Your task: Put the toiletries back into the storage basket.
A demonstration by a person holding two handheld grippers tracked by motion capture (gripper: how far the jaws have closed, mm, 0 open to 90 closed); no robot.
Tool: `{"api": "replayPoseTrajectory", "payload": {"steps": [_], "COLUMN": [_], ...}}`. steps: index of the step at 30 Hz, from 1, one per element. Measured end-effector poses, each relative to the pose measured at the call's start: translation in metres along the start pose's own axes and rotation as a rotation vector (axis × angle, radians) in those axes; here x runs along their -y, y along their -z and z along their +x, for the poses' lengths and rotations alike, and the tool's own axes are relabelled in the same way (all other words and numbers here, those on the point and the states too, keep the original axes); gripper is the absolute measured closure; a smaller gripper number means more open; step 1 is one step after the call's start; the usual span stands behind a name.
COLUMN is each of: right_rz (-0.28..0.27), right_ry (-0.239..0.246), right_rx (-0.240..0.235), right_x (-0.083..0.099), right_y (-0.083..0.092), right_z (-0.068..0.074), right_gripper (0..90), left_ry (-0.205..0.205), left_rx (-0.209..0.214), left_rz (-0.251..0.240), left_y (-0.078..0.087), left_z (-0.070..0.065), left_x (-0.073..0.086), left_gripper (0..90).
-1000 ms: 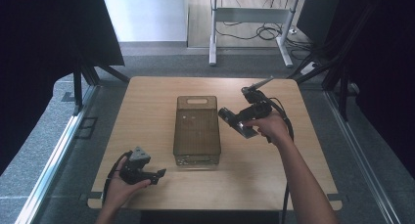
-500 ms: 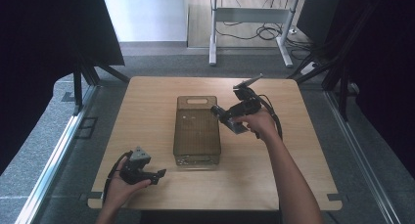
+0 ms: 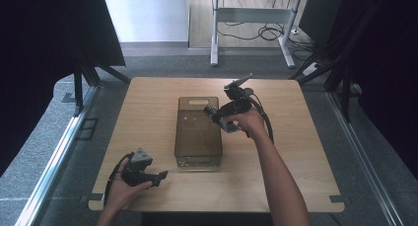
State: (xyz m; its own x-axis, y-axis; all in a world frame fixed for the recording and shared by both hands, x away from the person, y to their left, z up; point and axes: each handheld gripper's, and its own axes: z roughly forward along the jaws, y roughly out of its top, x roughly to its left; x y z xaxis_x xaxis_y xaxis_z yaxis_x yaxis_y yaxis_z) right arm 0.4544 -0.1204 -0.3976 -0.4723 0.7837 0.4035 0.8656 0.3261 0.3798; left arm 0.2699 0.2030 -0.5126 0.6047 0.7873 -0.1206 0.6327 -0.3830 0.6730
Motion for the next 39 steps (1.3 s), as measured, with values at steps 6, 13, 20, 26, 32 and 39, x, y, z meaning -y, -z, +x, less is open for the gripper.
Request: {"api": "replayPoseTrajectory", "payload": {"steps": [6, 13, 20, 26, 32, 39], "right_rz": [0.006, 0.016, 0.031, 0.035, 0.046, 0.056], "right_ry": [-0.014, -0.029, -0.037, -0.044, -0.043, -0.061], "right_rx": [0.003, 0.004, 0.006, 0.013, 0.02, 0.034], "right_x": [-0.003, -0.005, -0.01, -0.011, -0.014, -0.015], "right_y": [-0.012, -0.03, -0.045, -0.053, -0.062, -0.072], "right_z": [0.004, 0.011, 0.016, 0.019, 0.028, 0.033], "right_gripper": [45.5, 45.6, 45.6, 45.6, 45.6, 45.6], "left_ry": [0.001, -0.002, 0.006, 0.011, 0.007, 0.008], "left_rx": [0.006, 0.009, 0.019, 0.018, 0.018, 0.017], "left_rz": [-0.008, -0.008, -0.011, -0.011, -0.008, -0.009], "left_y": [0.0, -0.003, -0.004, -0.004, -0.004, -0.004], "left_z": [0.003, 0.008, 0.011, 0.012, 0.011, 0.011], "left_x": [-0.003, -0.009, -0.011, -0.011, -0.011, -0.011], "left_gripper": [21.6, 21.6, 21.6, 21.6, 21.6, 21.6]}}
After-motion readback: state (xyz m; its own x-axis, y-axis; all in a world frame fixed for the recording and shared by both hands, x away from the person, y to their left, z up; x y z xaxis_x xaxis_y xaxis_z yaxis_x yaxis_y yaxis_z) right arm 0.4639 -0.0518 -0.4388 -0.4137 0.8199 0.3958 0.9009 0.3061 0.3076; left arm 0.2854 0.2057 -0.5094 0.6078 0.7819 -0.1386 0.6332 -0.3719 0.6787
